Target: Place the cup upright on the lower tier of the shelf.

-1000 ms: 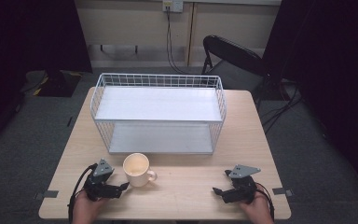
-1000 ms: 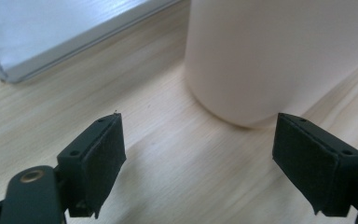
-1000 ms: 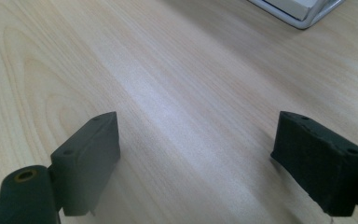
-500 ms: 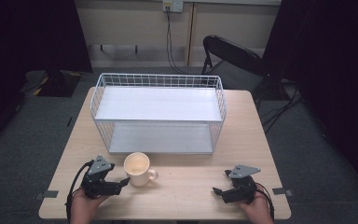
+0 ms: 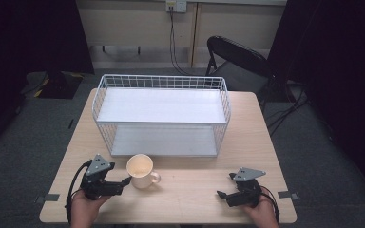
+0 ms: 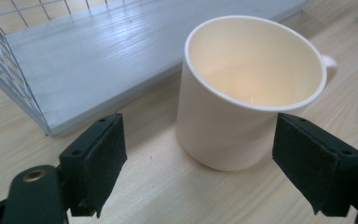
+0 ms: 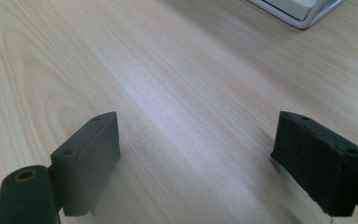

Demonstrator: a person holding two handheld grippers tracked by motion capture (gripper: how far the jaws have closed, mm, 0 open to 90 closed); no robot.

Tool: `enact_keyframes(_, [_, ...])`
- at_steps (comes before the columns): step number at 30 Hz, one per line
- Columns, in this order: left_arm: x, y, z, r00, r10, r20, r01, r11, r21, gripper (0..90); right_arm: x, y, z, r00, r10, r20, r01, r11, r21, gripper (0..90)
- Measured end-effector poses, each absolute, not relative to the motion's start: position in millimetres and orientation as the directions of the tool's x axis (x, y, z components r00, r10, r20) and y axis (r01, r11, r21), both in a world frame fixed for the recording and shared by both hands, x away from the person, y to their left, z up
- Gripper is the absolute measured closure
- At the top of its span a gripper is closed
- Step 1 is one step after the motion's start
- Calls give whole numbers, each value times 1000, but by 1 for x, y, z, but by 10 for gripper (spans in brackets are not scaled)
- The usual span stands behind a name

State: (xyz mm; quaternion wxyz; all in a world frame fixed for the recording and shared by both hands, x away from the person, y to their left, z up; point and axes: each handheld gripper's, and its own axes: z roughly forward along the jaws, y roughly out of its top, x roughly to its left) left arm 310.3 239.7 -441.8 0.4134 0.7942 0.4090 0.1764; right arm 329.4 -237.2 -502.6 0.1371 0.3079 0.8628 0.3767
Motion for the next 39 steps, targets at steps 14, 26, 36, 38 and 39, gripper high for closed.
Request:
enact_keyframes(14, [318, 237, -429, 580, 813, -51, 473, -285, 834, 200, 329, -237, -503, -771, 637, -5, 430, 525, 735, 141])
enact_keyframes(26, [329, 225, -430, 596, 803, -23, 444, -305, 843, 390, 329, -237, -503, -771, 637, -5, 430, 525, 734, 141])
enact_keyframes(36, [341, 213, -432, 582, 813, -26, 453, -297, 841, 517, 329, -237, -503, -771, 637, -5, 430, 525, 734, 141])
enact_keyframes(38, [342, 212, -433, 578, 816, -32, 457, -291, 841, 541, 329, -237, -503, -771, 637, -5, 430, 525, 734, 141])
enact_keyframes(39, [342, 212, -434, 574, 818, -34, 460, -288, 840, 543, 329, -237, -503, -771, 637, -5, 430, 525, 734, 141])
